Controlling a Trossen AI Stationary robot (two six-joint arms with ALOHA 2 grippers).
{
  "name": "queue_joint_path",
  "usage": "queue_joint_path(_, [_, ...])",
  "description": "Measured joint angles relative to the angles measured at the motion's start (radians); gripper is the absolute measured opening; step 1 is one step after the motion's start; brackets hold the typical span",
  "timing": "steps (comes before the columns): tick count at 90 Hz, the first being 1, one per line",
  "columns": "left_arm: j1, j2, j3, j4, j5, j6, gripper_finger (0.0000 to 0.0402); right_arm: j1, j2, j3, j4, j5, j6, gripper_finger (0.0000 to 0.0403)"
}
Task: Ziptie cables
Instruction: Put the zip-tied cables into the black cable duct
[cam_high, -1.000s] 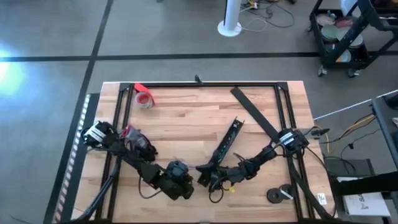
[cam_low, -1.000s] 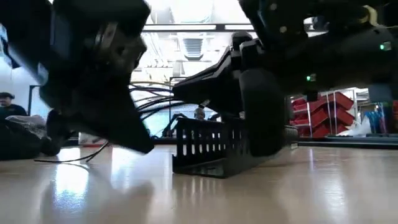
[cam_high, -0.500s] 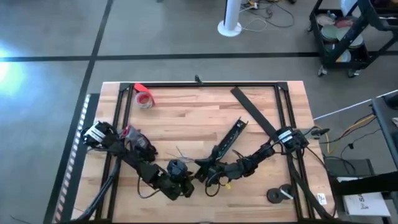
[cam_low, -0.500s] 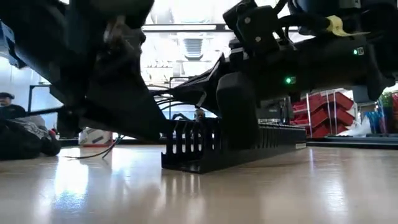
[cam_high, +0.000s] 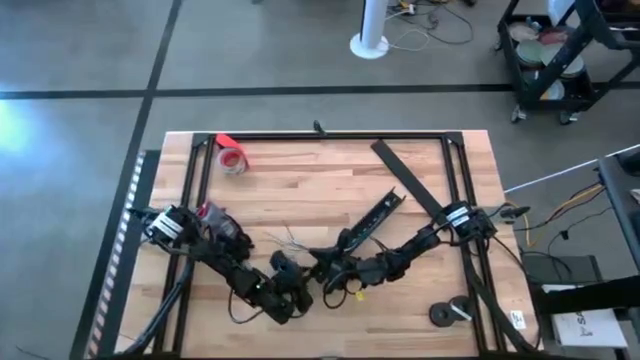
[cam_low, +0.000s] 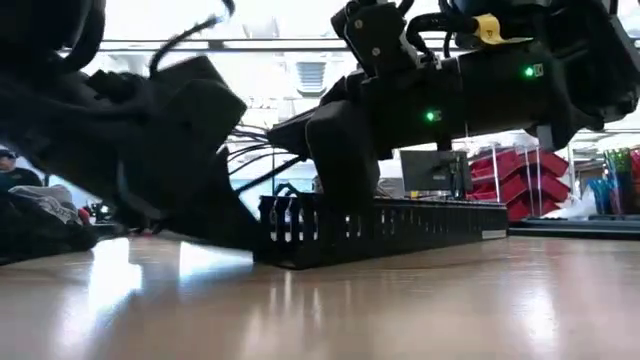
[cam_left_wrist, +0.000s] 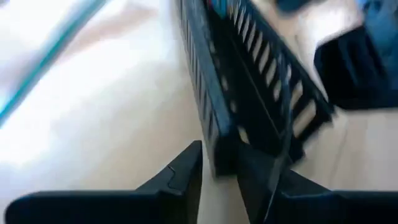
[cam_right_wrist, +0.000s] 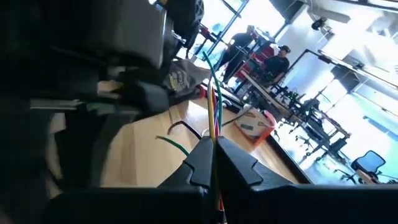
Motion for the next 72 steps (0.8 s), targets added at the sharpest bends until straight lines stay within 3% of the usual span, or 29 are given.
queue_joint_path(25, [0.027,0.012,-0.034,-0.006,-0.021,0.046,0.0053,0.007,0.000,-0.004,-0.013,0.002,0.018,0.0000])
queue_joint_path(39, [0.029,0.009,-0.071,0.005,-0.037,0.017,0.0018,0.035,0.000,-0.010,-0.012,-0.009,-0.020,0.0000])
queue_joint_path(72, [0.029,0.008,-0.092,0.032,-0.036,0.023,0.0002,0.035,-0.002,-0.017,-0.140,-0.193,-0.103,0.0000])
